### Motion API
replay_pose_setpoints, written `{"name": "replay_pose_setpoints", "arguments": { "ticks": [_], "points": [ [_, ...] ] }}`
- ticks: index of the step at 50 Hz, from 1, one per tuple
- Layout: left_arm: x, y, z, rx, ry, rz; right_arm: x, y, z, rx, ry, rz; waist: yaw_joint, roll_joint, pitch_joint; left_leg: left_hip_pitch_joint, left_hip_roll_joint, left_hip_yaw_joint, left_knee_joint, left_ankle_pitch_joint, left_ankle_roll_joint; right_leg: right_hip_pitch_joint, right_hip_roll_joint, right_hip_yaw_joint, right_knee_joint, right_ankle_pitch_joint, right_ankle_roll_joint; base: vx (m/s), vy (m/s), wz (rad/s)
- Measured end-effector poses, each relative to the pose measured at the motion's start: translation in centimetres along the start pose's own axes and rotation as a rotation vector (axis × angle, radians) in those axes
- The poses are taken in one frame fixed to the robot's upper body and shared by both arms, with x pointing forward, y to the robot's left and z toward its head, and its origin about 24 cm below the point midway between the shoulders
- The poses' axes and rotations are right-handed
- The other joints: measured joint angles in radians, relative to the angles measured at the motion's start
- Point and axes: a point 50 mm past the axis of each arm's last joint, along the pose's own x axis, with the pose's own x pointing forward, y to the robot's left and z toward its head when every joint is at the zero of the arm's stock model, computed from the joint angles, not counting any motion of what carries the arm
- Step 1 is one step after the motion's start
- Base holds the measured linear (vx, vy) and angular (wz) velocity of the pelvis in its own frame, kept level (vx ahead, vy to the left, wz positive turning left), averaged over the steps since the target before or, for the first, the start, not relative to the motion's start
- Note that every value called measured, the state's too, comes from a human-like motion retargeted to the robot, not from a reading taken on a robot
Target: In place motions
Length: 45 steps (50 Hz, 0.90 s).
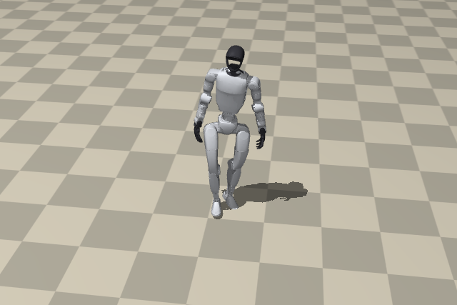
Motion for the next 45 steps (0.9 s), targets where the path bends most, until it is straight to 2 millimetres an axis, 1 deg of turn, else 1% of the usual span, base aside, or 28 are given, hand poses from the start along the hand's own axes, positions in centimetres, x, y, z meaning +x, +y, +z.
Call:
{"name": "replay_pose_setpoints", "arguments": {
  "ticks": [3,6,8,10,11,12,13,15,16,17,18,20,22,26,28,30,32,34,35,36,37,38,40,41,42,43,45],
  "points": [
    [-0.1,0.7,-0.4,-0.048,0.006,0.02,-0.1,-0.2,-2.0,0.007,0.081,-0.024,0.012,0.01,-0.006,0.028,0.025,0.149,-0.031,-0.018,-0.012,0.018,-0.072,-0.257,-0.006,-0.055,-0.038,-0.29,0.38,-2.61],
    [-0.1,0.7,-0.8,-0.079,0.024,0.019,-0.3,-0.5,-4.2,0.031,0.178,-0.054,0.045,0.023,-0.02,0.06,0.037,0.312,-0.058,-0.041,-0.027,0.045,-0.133,-0.486,0.007,-0.105,-0.036,-0.25,0.37,-2.77],
    [0.0,0.6,-1.2,-0.088,0.037,0.017,-0.6,-0.5,-5.7,0.055,0.243,-0.07,0.061,0.04,-0.036,0.069,0.05,0.412,-0.067,-0.058,-0.042,0.078,-0.167,-0.677,0.017,-0.127,-0.023,-0.28,0.4,-2.61],
    [0.0,0.3,-1.5,-0.089,0.047,0.014,-0.9,-0.5,-7.0,0.092,0.302,-0.085,0.066,0.061,-0.055,0.073,0.063,0.498,-0.074,-0.071,-0.058,0.122,-0.185,-0.885,0.023,-0.132,-0.011,-0.22,0.3,-2.28],
    [0.0,0.1,-1.5,-0.086,0.049,0.011,-1.0,-0.4,-7.5,0.115,0.323,-0.09,0.067,0.069,-0.064,0.075,0.066,0.537,-0.077,-0.077,-0.066,0.142,-0.185,-0.963,0.02,-0.113,-0.007,-0.24,0.28,-2.09],
    [0.0,-0.2,-1.5,-0.083,0.05,0.007,-1.1,-0.2,-7.8,0.14,0.34,-0.094,0.068,0.076,-0.073,0.077,0.067,0.572,-0.08,-0.084,-0.073,0.158,-0.184,-1.023,0.013,-0.094,-0.002,-0.27,0.27,-2.01],
    [0.1,-0.5,-1.4,-0.079,0.049,0.002,-1.1,0.0,-8.1,0.167,0.352,-0.095,0.07,0.08,-0.081,0.077,0.065,0.599,-0.082,-0.089,-0.077,0.169,-0.179,-1.048,-0.001,-0.077,0.004,-0.3,0.25,-1.92],
    [0.1,-1.1,-1.2,-0.075,0.042,-0.012,-1.1,0.4,-8.3,0.212,0.361,-0.088,0.066,0.068,-0.095,0.078,0.041,0.625,-0.075,-0.103,-0.083,0.187,-0.172,-1.053,-0.052,-0.059,0.067,-0.31,0.21,-1.77],
    [0.1,-1.2,-1.0,-0.072,0.036,-0.018,-1.1,0.8,-8.3,0.23,0.36,-0.076,0.066,0.063,-0.105,0.08,0.031,0.646,-0.076,-0.107,-0.089,0.162,-0.162,-1.004,-0.069,-0.041,0.038,-0.25,0.14,-1.84],
    [0.1,-1.5,-0.8,-0.068,0.03,-0.026,-1.1,1.2,-8.2,0.245,0.358,-0.062,0.075,0.058,-0.116,0.082,0.022,0.674,-0.077,-0.111,-0.095,0.137,-0.158,-0.947,-0.071,-0.029,0.023,-0.23,0.11,-2.22],
    [0.2,-1.7,-0.6,-0.062,0.024,-0.035,-1.0,1.5,-8.1,0.257,0.353,-0.046,0.101,0.054,-0.126,0.084,0.016,0.717,-0.078,-0.114,-0.102,0.113,-0.168,-0.869,-0.043,-0.032,0.033,-0.29,0.11,-1.97],
    [0.2,-2.6,-0.1,-0.049,0.008,-0.05,-0.8,2.0,-7.6,0.272,0.338,-0.019,0.066,0.074,-0.118,0.086,0.034,0.716,-0.072,-0.111,-0.105,0.106,-0.15,-0.87,-0.065,-0.017,0.012,-0.34,0.1,-1.03],
    [0.2,-3.4,0.7,-0.053,-0.018,-0.073,-0.6,2.2,-6.5,0.251,0.301,-0.006,0.038,0.088,-0.102,0.103,0.045,0.762,-0.066,-0.113,-0.114,0.112,-0.117,-0.817,-0.091,-0.015,0.005,-0.37,0.09,-0.85],
    [0.0,-4.3,2.8,0.001,-0.066,-0.122,-0.2,2.4,-4.6,0.185,0.226,0.01,-0.062,0.136,-0.093,0.105,0.081,0.79,-0.044,-0.107,-0.125,0.097,-0.087,-0.78,-0.104,-0.017,0.011,-0.25,0.1,-0.58],
    [-0.2,-4.5,4.1,0.053,-0.11,-0.121,-0.1,2.4,-4.3,0.168,0.211,0.011,-0.076,0.139,-0.094,0.113,0.084,0.797,-0.029,-0.099,-0.125,0.093,-0.083,-0.752,-0.106,-0.02,0.007,-0.2,0.1,-0.72],
    [-0.3,-4.7,5.3,0.105,-0.158,-0.116,-0.2,2.4,-4.2,0.163,0.219,0.01,-0.062,0.129,-0.098,0.129,0.079,0.803,-0.013,-0.083,-0.126,0.096,-0.085,-0.716,-0.105,-0.023,0.002,-0.11,0.11,-0.88],
    [-0.5,-5.0,5.9,0.14,-0.188,-0.113,-0.2,2.4,-4.3,0.159,0.23,0.012,-0.048,0.115,-0.111,0.149,0.074,0.817,0.01,-0.055,-0.122,0.096,-0.095,-0.675,-0.104,-0.025,0.0,-0.09,0.1,-0.79],
    [-0.5,-5.1,6.1,0.152,-0.204,-0.103,-0.2,2.4,-4.3,0.147,0.23,0.012,-0.044,0.09,-0.133,0.159,0.071,0.817,0.054,-0.011,-0.095,0.095,-0.116,-0.632,-0.109,-0.025,-0.001,-0.05,0.07,-0.63],
    [-0.5,-5.2,6.1,0.151,-0.21,-0.097,-0.2,2.3,-4.2,0.137,0.227,0.01,-0.047,0.073,-0.145,0.161,0.07,0.813,0.084,0.015,-0.073,0.096,-0.131,-0.612,-0.114,-0.024,-0.001,-0.08,0.05,-0.56],
    [-0.5,-5.1,6.0,0.142,-0.213,-0.091,-0.1,2.1,-3.9,0.122,0.218,0.005,-0.051,0.046,-0.156,0.157,0.071,0.804,0.137,0.042,-0.034,0.096,-0.159,-0.586,-0.116,-0.026,0.001,-0.09,0.05,-0.58],
    [-0.5,-5.0,5.9,0.132,-0.214,-0.084,-0.1,1.8,-3.6,0.106,0.207,-0.001,-0.054,0.017,-0.166,0.147,0.076,0.785,0.205,0.068,0.011,0.096,-0.19,-0.559,-0.116,-0.028,0.003,-0.1,0.06,-0.66],
    [-0.4,-4.9,5.8,0.121,-0.212,-0.076,-0.1,1.6,-3.1,0.088,0.194,-0.009,-0.056,-0.017,-0.174,0.124,0.09,0.746,0.301,0.089,0.069,0.096,-0.226,-0.529,-0.112,-0.031,0.007,-0.14,0.04,-0.79],
    [-0.3,-4.5,5.4,0.1,-0.201,-0.061,-0.1,0.9,-2.1,0.053,0.166,-0.024,-0.045,-0.074,-0.178,0.025,0.168,0.625,0.573,0.111,0.199,0.096,-0.279,-0.47,-0.103,-0.035,0.011,-0.13,-0.02,-1.25],
    [-0.2,-4.2,4.9,0.089,-0.183,-0.055,-0.1,0.7,-1.7,0.032,0.154,-0.028,-0.019,-0.082,-0.166,-0.012,0.212,0.542,0.683,0.115,0.209,0.109,-0.259,-0.43,-0.099,-0.044,0.003,-0.04,-0.08,-1.82],
    [-0.2,-4.1,4.4,0.08,-0.166,-0.053,-0.1,0.4,-1.3,0.015,0.141,-0.034,0.0,-0.087,-0.156,-0.059,0.235,0.456,0.773,0.116,0.215,0.114,-0.249,-0.401,-0.098,-0.046,-0.003,-0.1,-0.01,-1.64],
    [-0.1,-4.2,4.1,0.075,-0.15,-0.057,-0.1,-0.1,-0.8,0.003,0.126,-0.044,0.001,-0.086,-0.15,-0.124,0.215,0.363,0.82,0.114,0.214,0.105,-0.257,-0.396,-0.1,-0.033,-0.006,-0.25,0.12,-1.27],
    [0.0,-4.6,3.0,0.052,-0.105,-0.068,-0.1,-0.9,0.2,-0.02,0.097,-0.064,0.029,-0.094,-0.131,-0.222,0.126,0.196,0.867,0.113,0.18,0.098,-0.265,-0.358,-0.099,-0.012,-0.014,-0.31,0.15,-1.48]
  ]
}}
